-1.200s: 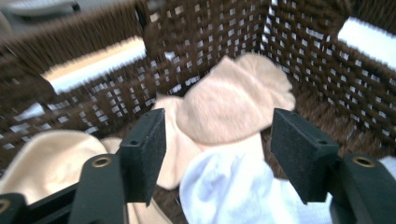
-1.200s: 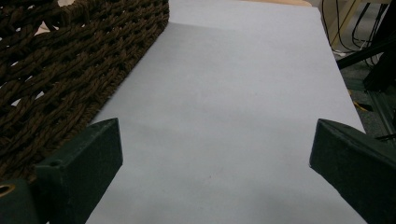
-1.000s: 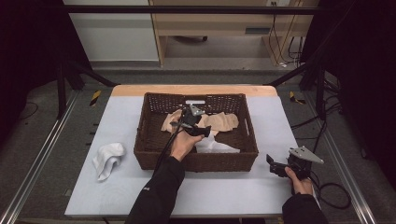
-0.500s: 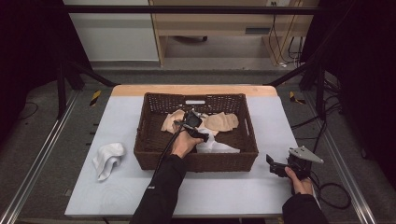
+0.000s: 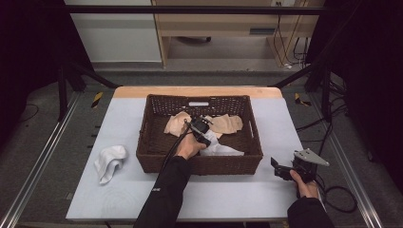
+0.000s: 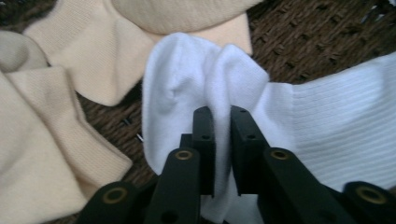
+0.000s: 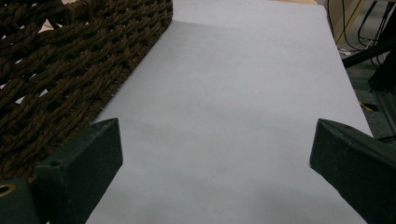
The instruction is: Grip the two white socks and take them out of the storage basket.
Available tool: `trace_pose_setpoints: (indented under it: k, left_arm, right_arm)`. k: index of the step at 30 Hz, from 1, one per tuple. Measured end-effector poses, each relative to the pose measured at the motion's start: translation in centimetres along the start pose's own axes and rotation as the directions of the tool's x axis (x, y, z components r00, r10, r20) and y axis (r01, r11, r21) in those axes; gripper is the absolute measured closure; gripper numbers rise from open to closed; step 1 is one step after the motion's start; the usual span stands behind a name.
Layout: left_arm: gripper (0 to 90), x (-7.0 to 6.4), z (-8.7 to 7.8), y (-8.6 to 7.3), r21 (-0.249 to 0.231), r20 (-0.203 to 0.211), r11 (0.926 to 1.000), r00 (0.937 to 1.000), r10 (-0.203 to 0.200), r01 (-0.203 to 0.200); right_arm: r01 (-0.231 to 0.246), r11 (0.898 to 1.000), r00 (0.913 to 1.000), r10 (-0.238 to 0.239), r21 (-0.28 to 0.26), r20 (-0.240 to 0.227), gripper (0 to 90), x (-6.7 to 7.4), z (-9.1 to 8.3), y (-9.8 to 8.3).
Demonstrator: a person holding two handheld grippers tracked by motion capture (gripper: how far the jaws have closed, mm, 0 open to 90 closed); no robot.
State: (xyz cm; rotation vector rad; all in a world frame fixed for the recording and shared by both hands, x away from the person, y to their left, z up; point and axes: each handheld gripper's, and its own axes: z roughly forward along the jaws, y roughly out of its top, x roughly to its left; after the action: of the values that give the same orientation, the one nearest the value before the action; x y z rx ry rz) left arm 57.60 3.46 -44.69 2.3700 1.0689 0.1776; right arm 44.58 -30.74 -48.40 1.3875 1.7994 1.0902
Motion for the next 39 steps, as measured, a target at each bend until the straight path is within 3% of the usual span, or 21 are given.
trace_pose_setpoints:
  k: [3, 5, 6, 9, 12, 13, 14, 19, 20, 23, 24, 25, 26, 27, 29, 30, 31, 33, 34, 35, 39]
  left_arm:
    - [83.4, -0.2, -0.6, 0.1, -0.035, -0.026, 0.9991, 0.9994, 0.025, -0.026]
    - [83.6, -0.3, -1.2, 0.2, -0.089, -0.041, 0.9957, 0.9989, 0.024, -0.027]
    - [83.7, -0.3, -1.2, 0.2, -0.089, -0.041, 0.9957, 0.9989, 0.024, -0.027]
    - [83.7, -0.4, -2.5, 0.3, -0.214, -0.053, 0.9767, 0.9985, 0.011, -0.022]
    - [83.7, -0.5, -3.5, 0.2, -0.293, -0.049, 0.9559, 0.9987, 0.01, -0.024]
    - [83.7, -0.5, -3.5, 0.2, -0.293, -0.049, 0.9559, 0.9987, 0.01, -0.024]
    - [83.7, -0.4, -4.2, 0.2, -0.355, -0.037, 0.9347, 0.9993, -0.003, -0.011]
    - [83.7, -0.5, -5.8, 0.3, -0.458, -0.029, 0.8891, 0.9995, -0.009, -0.005]
    - [83.7, -0.5, -6.4, 0.3, -0.488, -0.023, 0.873, 0.9996, -0.014, 0.002]
    - [83.7, -0.3, -7.8, 0.2, -0.529, 0.001, 0.8488, 0.9998, -0.018, 0.016]
    - [83.7, -0.3, -7.8, 0.2, -0.529, 0.001, 0.8488, 0.9998, -0.018, 0.016]
    - [83.7, -0.2, -8.8, 0.1, -0.558, -0.004, 0.8295, 0.9997, -0.025, 0.019]
    - [83.6, -0.2, -8.8, 0.1, -0.558, -0.004, 0.8295, 0.9997, -0.025, 0.019]
    - [83.7, -0.1, -9.7, 0.0, -0.591, 0.012, 0.8055, 0.9992, -0.039, 0.039]
    - [83.6, 0.0, -10.6, -0.2, -0.617, 0.004, 0.7866, 0.9991, -0.042, 0.035]
    - [83.6, 0.0, -10.6, -0.2, -0.617, 0.004, 0.7866, 0.9991, -0.042, 0.035]
    - [83.7, 0.0, -11.4, -0.4, -0.643, 0.003, 0.7649, 0.999, -0.044, 0.036]
    - [83.6, 0.1, -12.1, -0.5, -0.661, -0.012, 0.7502, 0.9987, -0.05, 0.029]
    - [83.6, 0.1, -12.1, -0.5, -0.661, -0.012, 0.7502, 0.9987, -0.05, 0.029]
    - [83.6, 0.2, -12.7, -0.7, -0.679, -0.001, 0.7332, 0.9983, -0.059, 0.042]
    - [83.6, 0.4, -14.2, -1.1, -0.71, 0.013, 0.7027, 0.9981, -0.061, 0.052]
  right_arm:
    - [0.0, 1.0, 1.0, 0.0, -0.001, 0.0, 2.8, 0.0, 0.0, 0.0]
    - [0.0, 1.0, 1.0, 0.0, -0.001, -0.003, 2.9, 0.0, 0.0, 0.0]
    - [0.0, 1.0, 1.0, 0.0, 0.001, -0.005, 2.9, 0.0, 0.0, 0.0]
    - [-0.002, 1.0, 1.0, 0.002, -0.001, -0.003, 2.9, 0.0, 0.0, 0.0]
    - [0.001, 1.0, 1.0, -0.001, 0.0, -0.003, 2.9, 0.0, 0.0, 0.0]
    - [0.001, 1.0, 1.0, -0.001, 0.001, -0.003, 2.9, 0.0, 0.0, 0.0]
    - [0.0, 1.0, 1.0, 0.0, 0.001, -0.003, 2.9, 0.0, 0.0, 0.0]
    - [0.0, 1.0, 1.0, 0.0, 0.001, -0.004, 2.9, 0.0, 0.0, 0.0]
    - [0.0, 1.0, 1.0, 0.0, 0.001, -0.004, 2.9, 0.0, 0.0, 0.0]
    - [0.002, 1.0, 1.0, -0.002, 0.0, -0.003, 2.9, 0.0, 0.0, 0.0]
    - [0.002, 1.0, 1.0, -0.002, 0.0, -0.003, 2.9, 0.0, 0.0, 0.0]
    - [0.003, 1.0, 1.0, -0.003, 0.001, -0.004, 2.9, 0.0, 0.0, 0.0]
    - [0.003, 1.0, 1.0, -0.003, 0.001, -0.004, 2.9, 0.0, 0.0, 0.0]
    - [0.003, 1.0, 1.0, -0.003, 0.002, -0.004, 2.9, 0.0, 0.0, 0.0]
    - [0.003, 1.0, 1.0, -0.003, 0.002, -0.004, 2.9, 0.0, 0.0, 0.0]
    - [0.005, 1.0, 1.0, -0.005, 0.002, -0.003, 2.9, 0.0, 0.0, 0.0]
    - [0.005, 1.0, 1.0, -0.005, 0.002, -0.004, 2.9, 0.0, 0.0, 0.0]
    - [0.006, 1.0, 1.0, -0.006, 0.001, -0.004, 2.9, 0.0, 0.0, 0.0]
    - [0.006, 1.0, 1.0, -0.006, 0.001, -0.004, 2.9, 0.0, 0.0, 0.0]
    - [0.002, 1.0, 1.0, -0.002, 0.001, -0.005, 2.9, 0.0, 0.0, 0.0]
    - [-0.001, 1.0, 1.0, 0.001, 0.0, -0.005, 2.9, 0.0, 0.0, 0.0]
